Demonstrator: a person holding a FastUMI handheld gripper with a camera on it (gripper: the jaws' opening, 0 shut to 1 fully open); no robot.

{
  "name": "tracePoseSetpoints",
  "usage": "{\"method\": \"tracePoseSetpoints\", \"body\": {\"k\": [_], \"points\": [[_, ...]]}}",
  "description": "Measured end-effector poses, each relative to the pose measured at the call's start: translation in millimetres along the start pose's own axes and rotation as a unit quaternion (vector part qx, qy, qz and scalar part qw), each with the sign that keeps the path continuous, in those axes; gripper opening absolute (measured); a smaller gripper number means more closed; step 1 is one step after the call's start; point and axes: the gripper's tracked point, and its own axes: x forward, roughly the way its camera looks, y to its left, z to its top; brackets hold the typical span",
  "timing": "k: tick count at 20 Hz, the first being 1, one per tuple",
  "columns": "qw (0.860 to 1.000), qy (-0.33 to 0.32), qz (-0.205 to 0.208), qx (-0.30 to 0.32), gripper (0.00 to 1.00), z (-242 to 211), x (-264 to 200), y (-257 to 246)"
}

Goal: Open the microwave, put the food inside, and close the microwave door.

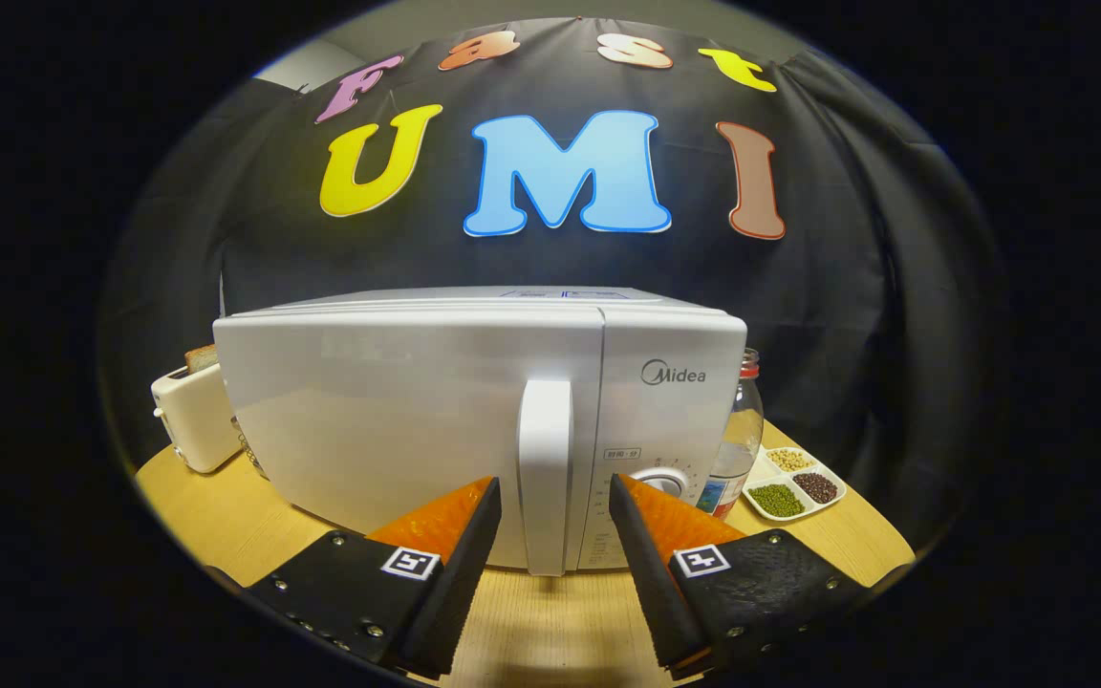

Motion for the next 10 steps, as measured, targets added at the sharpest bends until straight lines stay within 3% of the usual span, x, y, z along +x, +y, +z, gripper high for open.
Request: {"method": "tracePoseSetpoints", "body": {"k": [2,3,4,6,7,9,10], "points": [[1.0,0.003,-0.001,-0.004,0.74,-2.1,3.3,-0.2],[1.0,0.002,-0.002,-0.007,0.59,-0.8,2.8,-0.2],[1.0,0.002,0.001,-0.007,0.5,-0.8,4.3,0.6],[1.0,0.005,0.003,-0.011,0.48,-6.9,8.2,2.4],[1.0,0.005,-0.004,-0.015,0.3,-3.4,4.6,2.6],[1.0,0.011,-0.011,-0.013,0.3,-3.6,4.8,3.1],[1.0,0.013,-0.013,-0.01,0.24,-2.6,3.7,2.4]]}}
